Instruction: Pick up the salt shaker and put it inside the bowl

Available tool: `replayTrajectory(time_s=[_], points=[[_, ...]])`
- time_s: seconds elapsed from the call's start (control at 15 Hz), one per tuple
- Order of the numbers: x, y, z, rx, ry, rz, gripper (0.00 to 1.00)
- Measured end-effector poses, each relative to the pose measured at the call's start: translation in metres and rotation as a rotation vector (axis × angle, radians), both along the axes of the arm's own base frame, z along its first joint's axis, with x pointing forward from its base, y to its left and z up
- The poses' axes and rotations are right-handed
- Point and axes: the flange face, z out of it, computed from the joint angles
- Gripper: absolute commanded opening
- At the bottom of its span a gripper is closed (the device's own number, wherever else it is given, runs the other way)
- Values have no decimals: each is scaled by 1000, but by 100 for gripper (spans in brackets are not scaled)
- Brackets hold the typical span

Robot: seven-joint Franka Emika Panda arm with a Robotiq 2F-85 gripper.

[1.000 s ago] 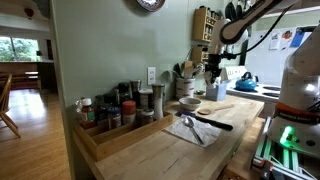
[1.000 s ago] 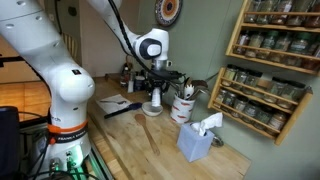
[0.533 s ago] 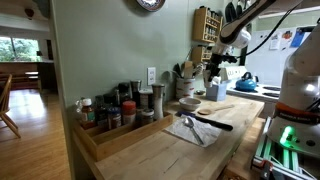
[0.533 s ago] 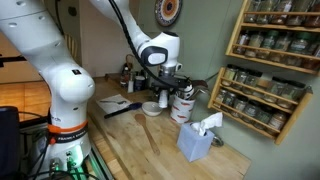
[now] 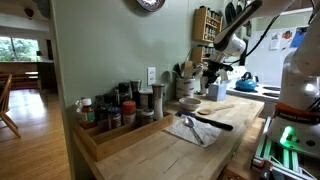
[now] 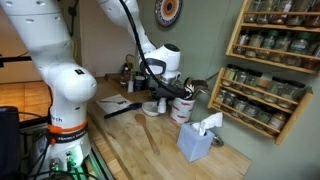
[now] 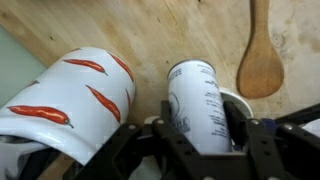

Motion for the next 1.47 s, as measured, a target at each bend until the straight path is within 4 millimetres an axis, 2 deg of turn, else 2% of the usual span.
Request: replayTrajectory(time_s=[0.53, 1.0, 1.07, 1.13, 1.27, 1.33, 1.47], points=[[-6, -13, -48, 41, -9, -4, 30], [-27, -22, -93, 83, -12, -8, 30], [-29, -23, -94, 87, -29, -3, 66], [-30, -23, -95, 89, -47, 4, 81], [-33, -22, -98, 88, -73, 25, 96], [-34, -22, -100, 83, -81, 41, 99], [-35, -20, -104, 59, -84, 68, 100]])
